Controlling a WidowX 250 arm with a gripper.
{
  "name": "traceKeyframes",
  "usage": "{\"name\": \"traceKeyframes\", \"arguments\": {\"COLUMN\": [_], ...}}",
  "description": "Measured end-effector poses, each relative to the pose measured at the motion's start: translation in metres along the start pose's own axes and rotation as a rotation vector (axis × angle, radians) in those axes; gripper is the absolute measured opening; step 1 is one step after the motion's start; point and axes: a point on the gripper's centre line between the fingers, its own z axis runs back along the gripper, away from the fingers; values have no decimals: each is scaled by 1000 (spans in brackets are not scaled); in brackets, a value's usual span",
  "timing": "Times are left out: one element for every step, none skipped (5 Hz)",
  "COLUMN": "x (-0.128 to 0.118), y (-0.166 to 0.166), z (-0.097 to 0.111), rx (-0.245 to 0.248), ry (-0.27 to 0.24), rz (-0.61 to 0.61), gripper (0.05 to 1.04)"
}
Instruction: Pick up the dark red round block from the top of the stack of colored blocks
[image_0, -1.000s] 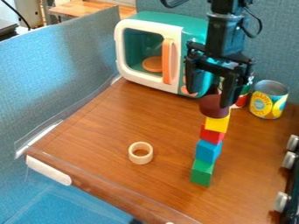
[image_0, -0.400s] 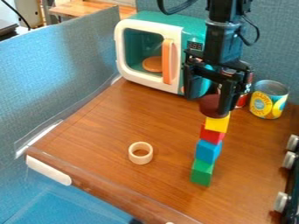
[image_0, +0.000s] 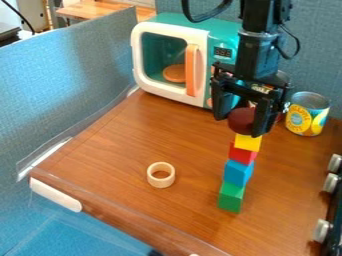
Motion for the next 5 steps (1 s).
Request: {"name": "traceKeyframes", "arguments": {"x": [2,2,-3,-6,-12], "y": [-3,-2,8,24,51], "z": [0,1,0,6,21], "rx": [-16,-23,-18,6,6], "ry": [-10,-14,5,3,-42], "rz": [-2,8,49,117,201], "gripper": [757,756,757,756,757]}}
